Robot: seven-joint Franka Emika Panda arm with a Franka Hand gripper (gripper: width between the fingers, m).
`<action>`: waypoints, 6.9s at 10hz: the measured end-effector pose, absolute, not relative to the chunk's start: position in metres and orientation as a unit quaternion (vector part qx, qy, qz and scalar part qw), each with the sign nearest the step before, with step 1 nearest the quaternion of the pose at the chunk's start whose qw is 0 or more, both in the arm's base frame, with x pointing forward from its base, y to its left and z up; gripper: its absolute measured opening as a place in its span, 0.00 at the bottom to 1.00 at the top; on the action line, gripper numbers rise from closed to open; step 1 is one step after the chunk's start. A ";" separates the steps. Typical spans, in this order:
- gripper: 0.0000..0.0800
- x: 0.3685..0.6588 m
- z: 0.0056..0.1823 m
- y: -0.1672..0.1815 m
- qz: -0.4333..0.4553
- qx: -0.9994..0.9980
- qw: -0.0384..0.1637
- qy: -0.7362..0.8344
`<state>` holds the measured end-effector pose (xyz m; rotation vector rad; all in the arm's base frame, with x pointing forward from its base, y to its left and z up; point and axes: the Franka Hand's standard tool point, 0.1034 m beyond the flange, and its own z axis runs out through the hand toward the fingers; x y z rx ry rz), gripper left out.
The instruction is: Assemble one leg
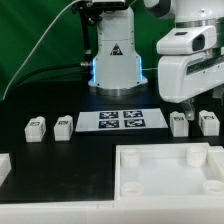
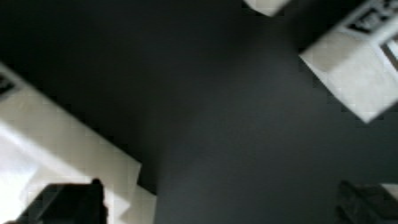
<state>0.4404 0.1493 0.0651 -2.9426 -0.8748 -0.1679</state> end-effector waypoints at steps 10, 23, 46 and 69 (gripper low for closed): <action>0.81 0.392 0.044 0.187 0.071 -0.996 0.049 -0.006; 0.81 0.381 0.025 0.189 0.395 -0.918 0.025 -0.002; 0.36 0.433 0.100 0.169 0.234 -0.972 0.022 -0.026; 0.36 0.639 0.175 0.090 -0.257 -0.959 0.052 -0.103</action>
Offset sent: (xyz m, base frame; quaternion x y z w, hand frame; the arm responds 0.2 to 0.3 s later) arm -0.0334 0.0223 -0.0205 0.0161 -0.0514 0.2886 0.9559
